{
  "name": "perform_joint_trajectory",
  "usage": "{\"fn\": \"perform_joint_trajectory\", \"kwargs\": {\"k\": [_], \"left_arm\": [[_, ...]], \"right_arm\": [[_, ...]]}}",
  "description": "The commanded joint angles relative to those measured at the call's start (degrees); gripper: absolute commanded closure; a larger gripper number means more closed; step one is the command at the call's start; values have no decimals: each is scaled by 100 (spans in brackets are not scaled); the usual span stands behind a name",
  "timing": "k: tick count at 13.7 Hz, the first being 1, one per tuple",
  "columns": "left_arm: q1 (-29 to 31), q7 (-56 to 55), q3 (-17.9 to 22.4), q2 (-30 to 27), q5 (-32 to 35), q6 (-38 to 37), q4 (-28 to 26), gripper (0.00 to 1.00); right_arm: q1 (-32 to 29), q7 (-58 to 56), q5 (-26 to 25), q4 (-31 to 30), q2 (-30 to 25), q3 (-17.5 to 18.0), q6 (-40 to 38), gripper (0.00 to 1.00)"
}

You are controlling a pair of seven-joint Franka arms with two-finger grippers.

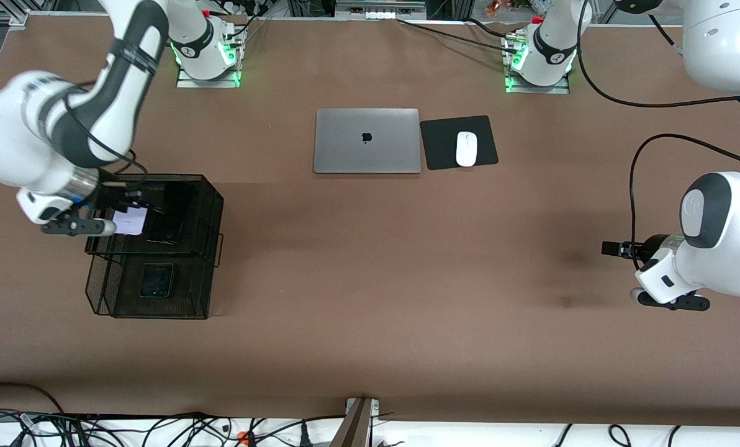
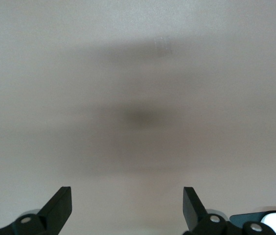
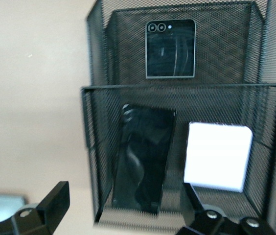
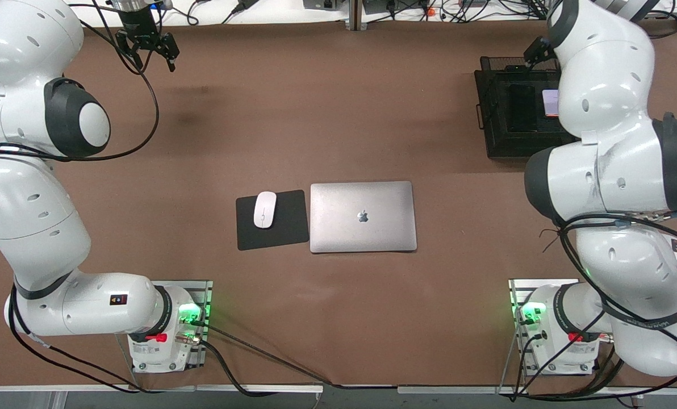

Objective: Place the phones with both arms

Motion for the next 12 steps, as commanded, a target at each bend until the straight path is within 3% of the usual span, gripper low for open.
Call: {"fn": "perform_joint_trajectory", "kwargs": {"k": [1, 3, 5, 10, 11, 12], "left_arm": [[19, 283, 16, -198, 113, 25, -205, 0], [80, 319, 16, -224, 96, 25, -196, 0], [80, 310, 16, -277, 87, 17, -196, 0], [107, 213, 16, -978, 26, -264, -161, 0], [107, 222, 16, -1189, 8, -282, -161, 0], [107, 231, -28, -1461, -1, -395, -179, 0]], "right_arm": [[-733, 29, -144, 1163, -29, -109, -1317, 0], [-1567, 29, -109, 2148, -20, 119, -2171, 0], [-2131, 29, -73, 2791, -20, 348, -2490, 0], [-2589, 37, 66, 3320, -29, 629, -2492, 0], [-2887, 238, 180, 3565, -38, 813, -2587, 0], [-3360, 623, 225, 4055, -38, 1215, -2849, 0]]}}
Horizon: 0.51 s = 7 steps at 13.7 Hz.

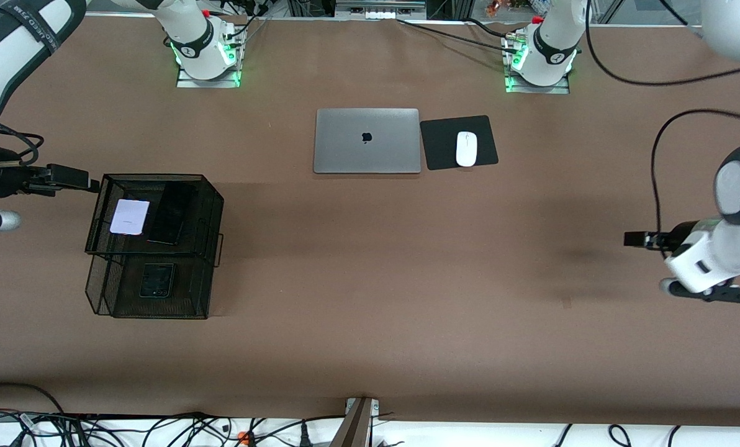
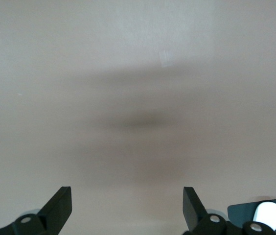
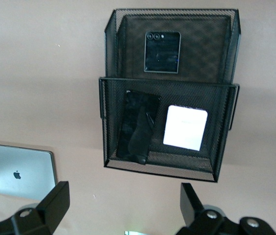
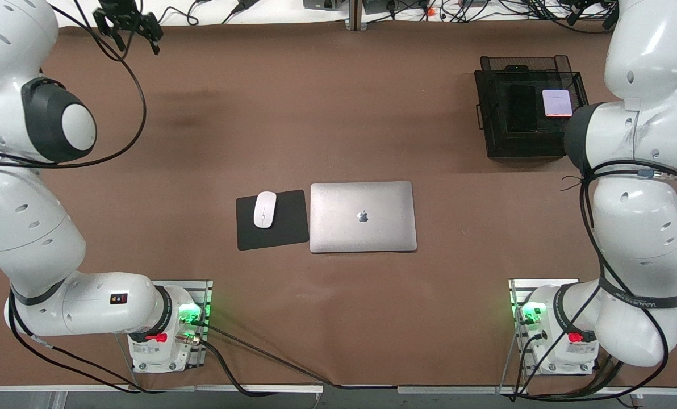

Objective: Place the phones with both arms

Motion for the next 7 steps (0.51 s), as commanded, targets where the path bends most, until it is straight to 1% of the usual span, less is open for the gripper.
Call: {"fn": "perform_joint_trajectory", "kwargs": {"k": [1, 2, 3, 4, 7], "left_arm": [[22, 93, -66, -862, -131, -336, -211, 0], [22, 76, -57, -1108, -368, -425, -220, 0], [22, 41, -57, -1336, -501, -443, -229, 0], [14, 24, -57, -1478, -511, -443, -229, 0], [-126, -90, -13, -1751, -572, -417, -238, 0]], "right_arm": [[-1338, 865, 194, 1417, -44, 1072, -629, 0], [-1796, 1304, 194, 1884, -79, 1617, -744, 0], [-2122, 1691, 186, 2159, -123, 2066, -876, 0], [-2291, 1947, 168, 2301, -167, 2306, -946, 0], [-2660, 2256, 115, 2783, -185, 2676, -1114, 0]]}}
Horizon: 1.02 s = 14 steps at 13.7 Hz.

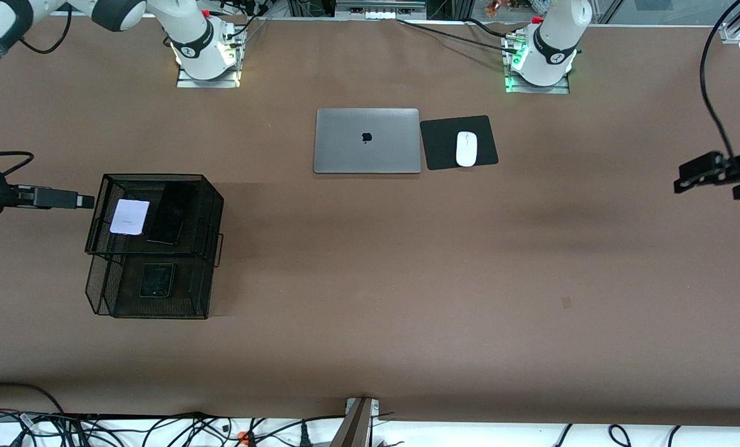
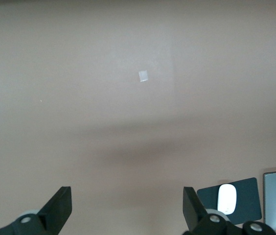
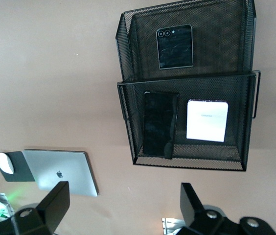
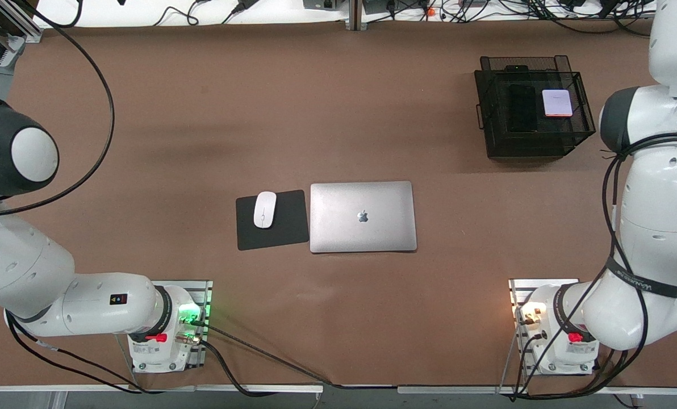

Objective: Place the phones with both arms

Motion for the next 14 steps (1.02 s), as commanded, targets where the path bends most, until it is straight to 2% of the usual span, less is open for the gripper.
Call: {"fn": "perform_joint_trajectory", "kwargs": {"k": [1, 3, 4, 7, 9, 11, 12, 14], "left_arm": [[-320, -86, 149, -266, -121, 50, -214, 0], [-1022, -78, 762, -625, -77, 58, -607, 0], [-1165, -78, 904, -740, -68, 110, -818, 0], [-1175, 2, 915, -872, -68, 224, -1205, 0], [-1175, 2, 906, -1048, -68, 418, -1583, 0], [-1140, -7, 897, -1102, -68, 506, -1673, 0], [-1140, -7, 888, -1102, -68, 506, -1673, 0], [-1140, -7, 888, -1093, -94, 515, -1681, 0]], "right_arm": [[-471, 501, -40, 674, -50, 578, -260, 0], [-639, 773, -355, 763, -59, 1096, -269, 0], [-657, 870, -531, 764, -77, 1308, -278, 0], [-727, 1100, -1277, 764, -217, 2089, -260, 0], [-806, 1135, -1953, 755, -305, 2687, -225, 0], [-982, 1170, -2490, 728, -393, 3346, -146, 0], [-1009, 1170, -2762, 702, -437, 3575, -76, 0], [-1087, 1170, -2976, 544, -490, 3849, 64, 0]]}}
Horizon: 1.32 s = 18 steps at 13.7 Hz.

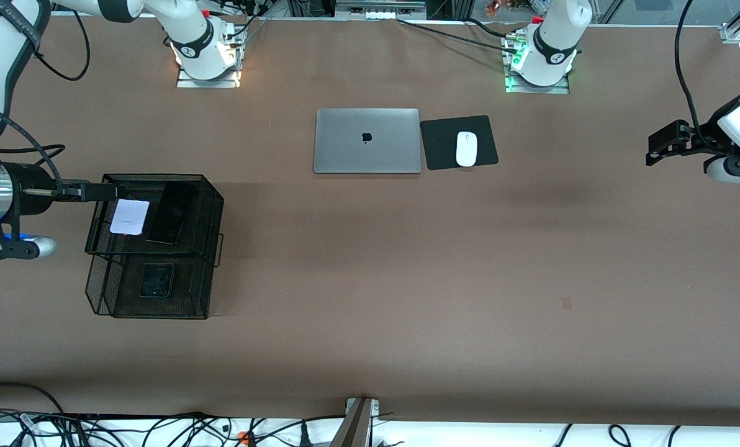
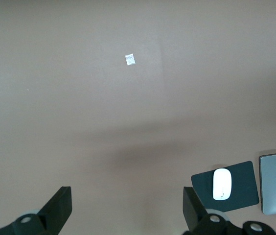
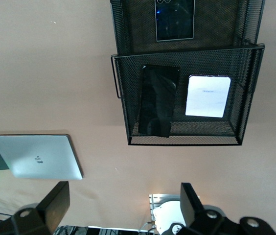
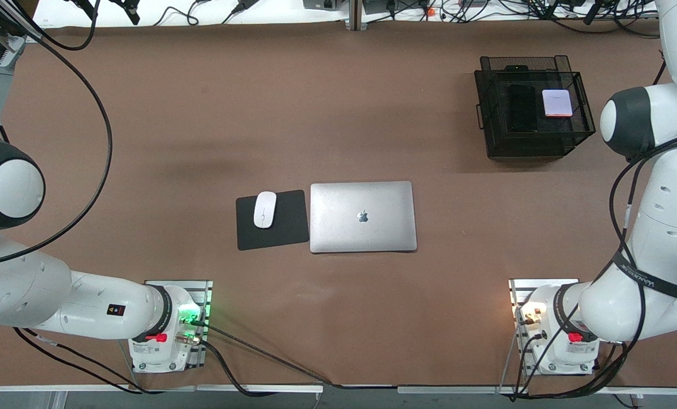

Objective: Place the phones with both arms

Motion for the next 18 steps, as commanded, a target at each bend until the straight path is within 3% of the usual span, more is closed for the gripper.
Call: {"fn": "perform_joint_trajectory", "kwargs": {"k": [1, 7, 9, 12, 15, 18], "left_arm": [[-23, 46, 39, -200, -77, 119, -224, 0], [-14, 28, 30, -208, -103, 84, -207, 0], [-14, 28, 30, -208, -103, 84, -207, 0], [-14, 28, 30, -208, -112, 84, -207, 0], [-5, 28, 39, -200, -112, 75, -207, 0], [-5, 28, 39, -208, -103, 75, -207, 0]], "right_arm": [[-278, 111, -258, -118, -142, 508, 133, 0], [-305, 102, -372, -1021, -422, 719, 431, 0], [-314, 102, -774, -2011, -982, 1096, 1043, 0], [-454, 85, -1417, -4164, -2248, 1686, 2651, 0], [-542, 23, -1821, -4591, -2620, 1818, 3199, 0], [-1173, 6, -2138, -5292, -3207, 2537, 4199, 0]]}}
